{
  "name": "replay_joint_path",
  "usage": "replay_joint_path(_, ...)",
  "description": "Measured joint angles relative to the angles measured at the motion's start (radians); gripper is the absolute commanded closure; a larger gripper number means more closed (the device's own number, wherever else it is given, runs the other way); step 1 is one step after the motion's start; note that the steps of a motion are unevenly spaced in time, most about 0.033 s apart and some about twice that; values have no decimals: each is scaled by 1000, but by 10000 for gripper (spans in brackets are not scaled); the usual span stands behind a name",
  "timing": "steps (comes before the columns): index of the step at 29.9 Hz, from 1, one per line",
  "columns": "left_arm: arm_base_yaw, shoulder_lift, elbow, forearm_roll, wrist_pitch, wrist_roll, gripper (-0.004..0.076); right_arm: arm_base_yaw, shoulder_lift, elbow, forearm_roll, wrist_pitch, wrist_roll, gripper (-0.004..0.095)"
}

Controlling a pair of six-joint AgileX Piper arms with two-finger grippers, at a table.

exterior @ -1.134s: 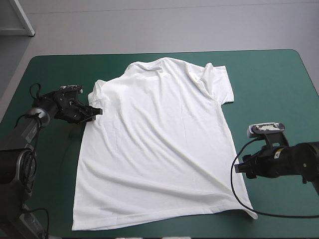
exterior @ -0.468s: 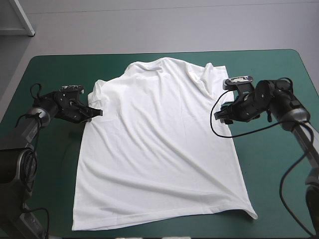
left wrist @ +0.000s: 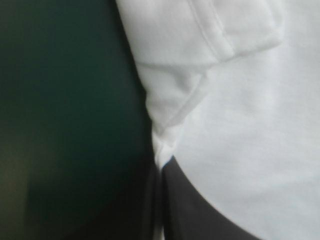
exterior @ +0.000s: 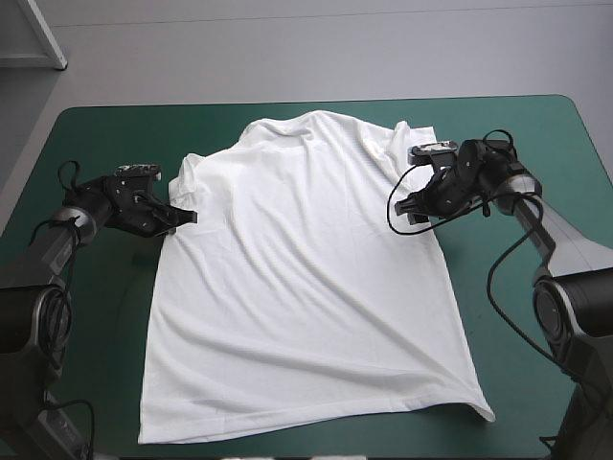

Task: Fold the cloth

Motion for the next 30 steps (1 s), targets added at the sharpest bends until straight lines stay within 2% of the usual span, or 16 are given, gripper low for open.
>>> replay_joint_path(5, 0, 0, 0, 0, 0, 0, 705, 0, 71, -23, -2, -10, 0, 429)
replay_joint_path(8, 0, 0, 0, -1, 3, 0, 705, 0, 82, -35, 0, -19, 0, 502)
replay_joint_path(14, 0, 0, -1, -1, 8, 0, 705, -4, 91, -40, 14, -43, 0, 924)
replay_joint_path(23, 0, -39, -25, -1, 43, 0, 705, -5, 90, -86, 70, -30, -15, 925)
replay_joint_path(30, -2, -86, -200, 3, 202, 27, 705, -5, -58, -155, 67, 3, -18, 925)
